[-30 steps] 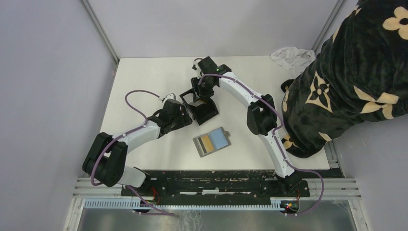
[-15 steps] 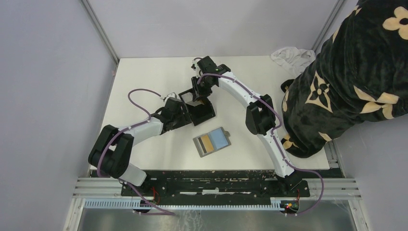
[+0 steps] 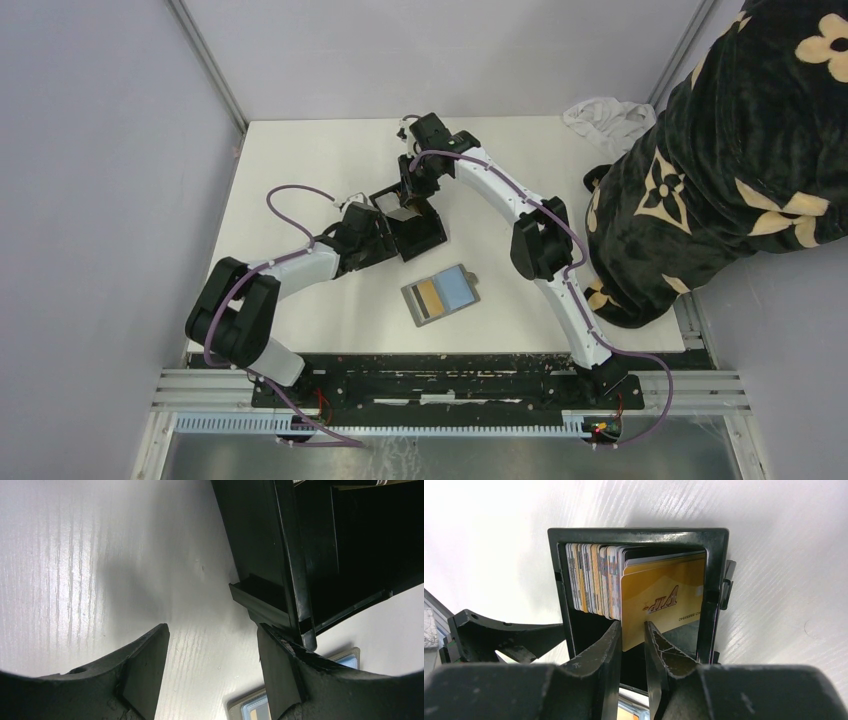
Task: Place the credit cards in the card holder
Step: Pick up the credit card from the storage box.
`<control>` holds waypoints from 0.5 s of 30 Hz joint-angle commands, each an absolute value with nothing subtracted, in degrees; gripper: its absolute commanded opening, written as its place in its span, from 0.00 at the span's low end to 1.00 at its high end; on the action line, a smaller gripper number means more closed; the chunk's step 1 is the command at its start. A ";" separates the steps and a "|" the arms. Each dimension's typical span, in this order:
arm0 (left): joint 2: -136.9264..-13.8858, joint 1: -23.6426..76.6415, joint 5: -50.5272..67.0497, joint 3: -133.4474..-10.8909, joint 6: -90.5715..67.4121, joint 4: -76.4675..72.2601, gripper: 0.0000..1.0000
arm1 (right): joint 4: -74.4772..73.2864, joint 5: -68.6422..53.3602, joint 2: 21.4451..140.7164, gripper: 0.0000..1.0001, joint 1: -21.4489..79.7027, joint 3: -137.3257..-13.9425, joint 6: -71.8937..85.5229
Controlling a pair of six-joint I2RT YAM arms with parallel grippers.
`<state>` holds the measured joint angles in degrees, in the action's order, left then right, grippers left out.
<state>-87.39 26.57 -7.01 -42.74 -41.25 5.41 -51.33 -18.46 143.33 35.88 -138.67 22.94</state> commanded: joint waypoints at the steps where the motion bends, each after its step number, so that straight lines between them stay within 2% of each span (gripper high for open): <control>1: -87.45 26.05 -6.34 -44.83 -38.22 2.46 0.72 | -49.62 -19.27 140.46 0.26 36.24 -141.77 23.61; 8: -87.37 25.87 -6.24 -44.65 -38.13 2.42 0.72 | -49.88 -18.04 139.53 0.23 36.22 -141.59 22.93; 15: -86.85 25.60 -6.28 -44.34 -38.14 2.37 0.72 | -50.56 -13.72 137.47 0.16 36.25 -140.55 20.85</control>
